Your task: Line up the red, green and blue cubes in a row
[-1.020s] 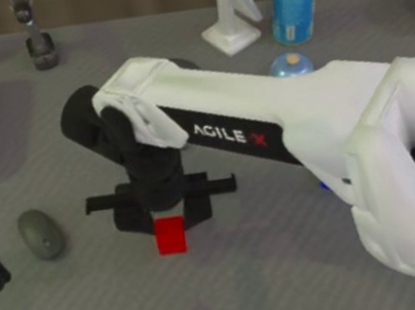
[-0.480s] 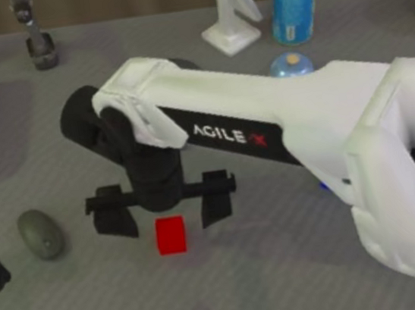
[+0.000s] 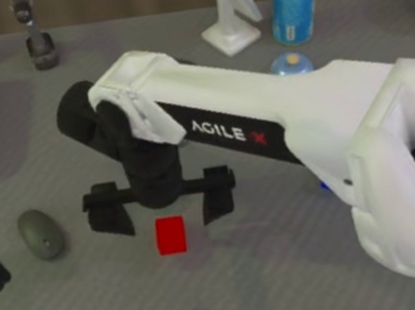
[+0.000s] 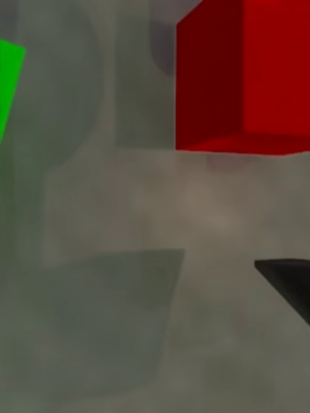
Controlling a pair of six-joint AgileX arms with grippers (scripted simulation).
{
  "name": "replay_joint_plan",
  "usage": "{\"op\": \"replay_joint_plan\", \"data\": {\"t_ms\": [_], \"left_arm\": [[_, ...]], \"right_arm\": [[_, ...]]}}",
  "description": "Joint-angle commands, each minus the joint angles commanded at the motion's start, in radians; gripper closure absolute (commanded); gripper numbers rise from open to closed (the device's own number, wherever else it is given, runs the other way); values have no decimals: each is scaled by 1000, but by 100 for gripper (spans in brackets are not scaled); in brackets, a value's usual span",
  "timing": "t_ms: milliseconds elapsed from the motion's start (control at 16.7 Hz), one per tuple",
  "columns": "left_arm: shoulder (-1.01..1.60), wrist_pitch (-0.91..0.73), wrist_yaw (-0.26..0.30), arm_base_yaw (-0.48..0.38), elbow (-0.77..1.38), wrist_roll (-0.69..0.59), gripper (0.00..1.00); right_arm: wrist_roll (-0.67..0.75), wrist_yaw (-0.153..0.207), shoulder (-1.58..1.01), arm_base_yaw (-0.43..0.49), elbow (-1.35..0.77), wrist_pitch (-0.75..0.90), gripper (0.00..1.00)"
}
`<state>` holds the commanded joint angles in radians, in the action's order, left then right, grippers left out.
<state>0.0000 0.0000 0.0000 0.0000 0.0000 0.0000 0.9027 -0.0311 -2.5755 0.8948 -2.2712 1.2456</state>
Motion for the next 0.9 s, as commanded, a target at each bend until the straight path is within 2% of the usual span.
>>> {"op": "replay_joint_plan", "data": {"t_ms": [420, 720, 900], "left_arm": [[0, 0, 0, 0, 0, 0, 0], [0, 0, 0, 0, 0, 0, 0], [47, -31, 1, -14, 48, -6, 0]], "right_arm": [[2, 0, -5, 7, -248, 241, 0], [2, 0, -3, 1, -250, 242, 0], [-29, -17, 56, -19, -198, 210, 0]]}}
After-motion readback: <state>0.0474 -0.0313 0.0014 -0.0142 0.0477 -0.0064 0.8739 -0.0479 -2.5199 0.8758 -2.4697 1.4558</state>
